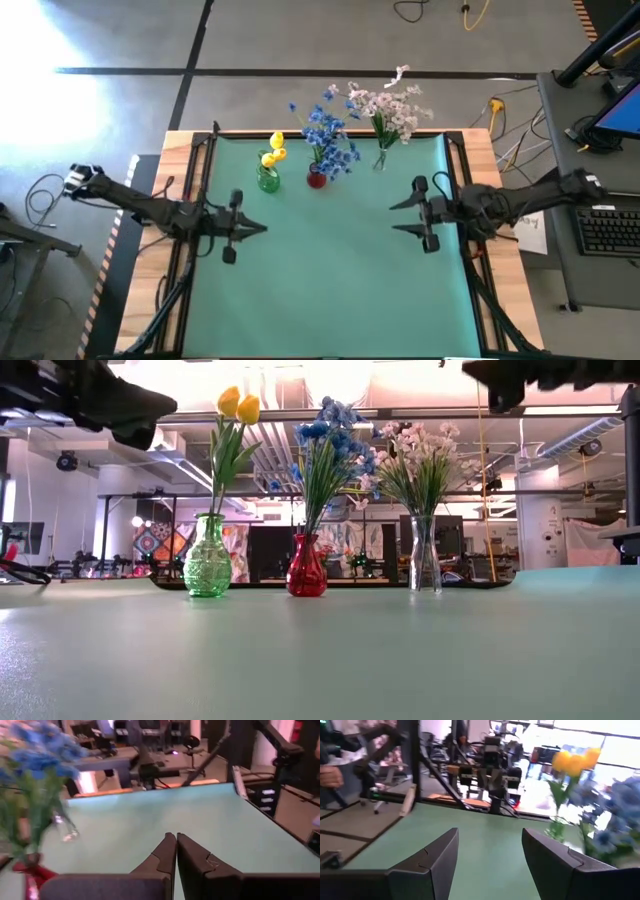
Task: Sort flowers into vase by color
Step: Return to Home Position
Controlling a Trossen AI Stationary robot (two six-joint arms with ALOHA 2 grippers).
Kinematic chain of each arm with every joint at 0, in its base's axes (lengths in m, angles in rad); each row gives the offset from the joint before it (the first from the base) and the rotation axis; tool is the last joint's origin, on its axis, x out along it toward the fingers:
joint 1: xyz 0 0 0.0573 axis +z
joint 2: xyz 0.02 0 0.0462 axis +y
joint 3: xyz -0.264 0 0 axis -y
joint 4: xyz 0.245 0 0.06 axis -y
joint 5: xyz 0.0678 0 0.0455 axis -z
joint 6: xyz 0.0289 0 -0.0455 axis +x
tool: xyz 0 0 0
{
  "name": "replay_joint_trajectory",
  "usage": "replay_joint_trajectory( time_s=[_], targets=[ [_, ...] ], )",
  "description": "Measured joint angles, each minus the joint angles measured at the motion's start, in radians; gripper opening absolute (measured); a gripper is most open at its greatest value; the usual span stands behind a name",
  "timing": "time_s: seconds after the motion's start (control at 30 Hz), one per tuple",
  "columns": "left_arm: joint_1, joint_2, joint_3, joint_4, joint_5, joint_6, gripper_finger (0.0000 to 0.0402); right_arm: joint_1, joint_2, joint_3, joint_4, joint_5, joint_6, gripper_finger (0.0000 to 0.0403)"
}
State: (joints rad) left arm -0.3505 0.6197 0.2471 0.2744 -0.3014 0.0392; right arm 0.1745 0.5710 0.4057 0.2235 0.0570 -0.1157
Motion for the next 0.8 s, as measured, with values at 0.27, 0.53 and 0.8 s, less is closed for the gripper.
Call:
replay_joint_trajectory(
  time_s=[0.27,0.53,0.8],
  targets=[
    [0.050,-0.206,-0.077,-0.039,0.054,0.058,0.0000,-0.155,-0.127,-0.105,-0.002,-0.095,0.072,0.0211],
    [0.052,-0.447,-0.078,-0.218,0.049,0.064,0.0000,-0.229,-0.339,-0.182,-0.032,-0.118,0.091,0.0211],
    [0.053,-0.621,-0.075,-0.373,-0.014,0.063,0.0000,-0.254,-0.530,-0.176,-0.180,-0.117,0.089,0.0211]
  ],
)
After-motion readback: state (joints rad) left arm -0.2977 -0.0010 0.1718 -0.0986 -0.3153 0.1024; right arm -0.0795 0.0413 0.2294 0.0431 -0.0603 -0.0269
